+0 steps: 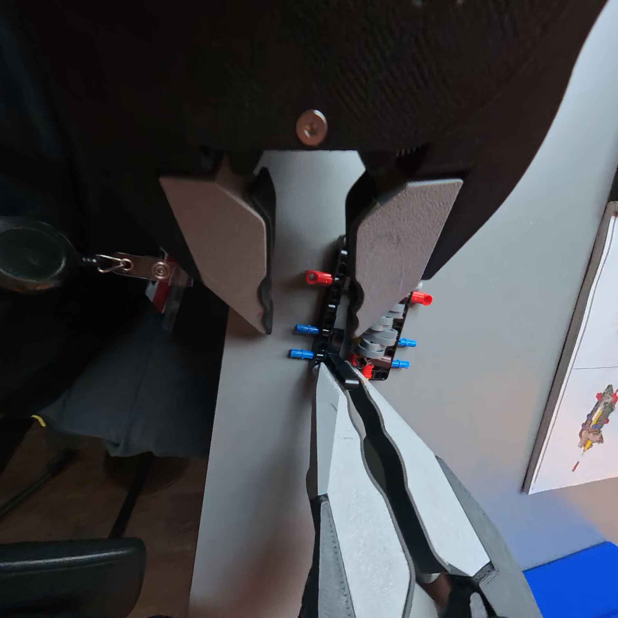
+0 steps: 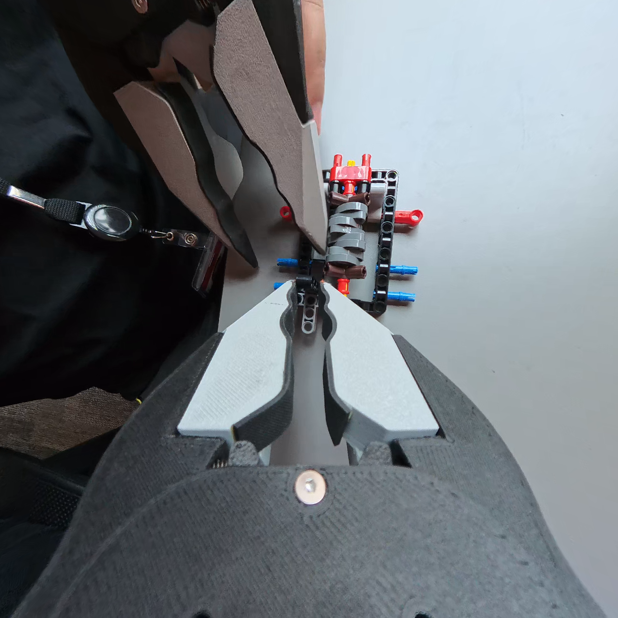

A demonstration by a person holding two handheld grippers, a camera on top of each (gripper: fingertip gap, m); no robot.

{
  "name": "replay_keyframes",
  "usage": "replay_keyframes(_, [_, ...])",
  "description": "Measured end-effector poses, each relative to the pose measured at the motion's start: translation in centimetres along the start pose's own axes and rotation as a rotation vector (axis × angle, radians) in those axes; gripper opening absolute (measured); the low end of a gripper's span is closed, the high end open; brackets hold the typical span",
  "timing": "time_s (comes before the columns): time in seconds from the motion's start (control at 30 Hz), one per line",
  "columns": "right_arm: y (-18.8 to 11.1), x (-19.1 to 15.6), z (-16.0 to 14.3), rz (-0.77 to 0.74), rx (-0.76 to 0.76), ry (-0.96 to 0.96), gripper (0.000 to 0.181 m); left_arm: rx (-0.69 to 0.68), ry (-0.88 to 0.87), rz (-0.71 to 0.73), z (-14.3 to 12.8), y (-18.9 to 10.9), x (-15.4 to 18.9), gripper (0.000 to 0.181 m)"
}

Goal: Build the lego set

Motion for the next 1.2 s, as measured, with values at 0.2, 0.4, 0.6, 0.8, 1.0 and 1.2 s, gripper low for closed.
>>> replay_keyframes(0.2, [0.07, -0.16, 0.14, -0.011, -0.027, -0.014, 0.008, -0.028, -0.011, -0.031, 0.05, 0.31, 0.23, 0.045])
replay_keyframes(0.4, [0.17, -0.4, 0.28, -0.008, -0.036, -0.027, 0.009, -0.046, -0.003, -0.014, 0.51, 0.67, 0.45, 0.044])
replay_keyframes(0.6, [0.2, -0.52, 0.29, 0.001, -0.038, -0.028, 0.009, -0.083, 0.0, -0.058, 0.62, 0.82, 0.46, 0.042])
replay_keyframes(0.8, [0.27, -0.51, 0.31, -0.011, -0.05, -0.034, 0.009, -0.122, 0.001, -0.119, 0.67, 0.91, 0.35, 0.04])
replay_keyframes(1.0, [0.31, -0.54, 0.32, 0.0, -0.036, -0.031, 0.008, -0.149, 0.034, -0.121, 0.68, 0.82, 0.42, 0.036])
replay_keyframes(1.2, [0.34, -0.57, 0.31, -0.001, -0.035, -0.032, 0.009, -0.116, 0.046, -0.082, 0.56, 0.95, -0.01, 0.026])
Point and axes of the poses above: each gripper's, where its closed fingertips meet, y out along the fingers, z out of its top, x = y × z across the jaws, the point moved 4 cm from there along -y, back along the fingers, and after that the axes turned 6 degrees about -y, right-handed, at the moved point
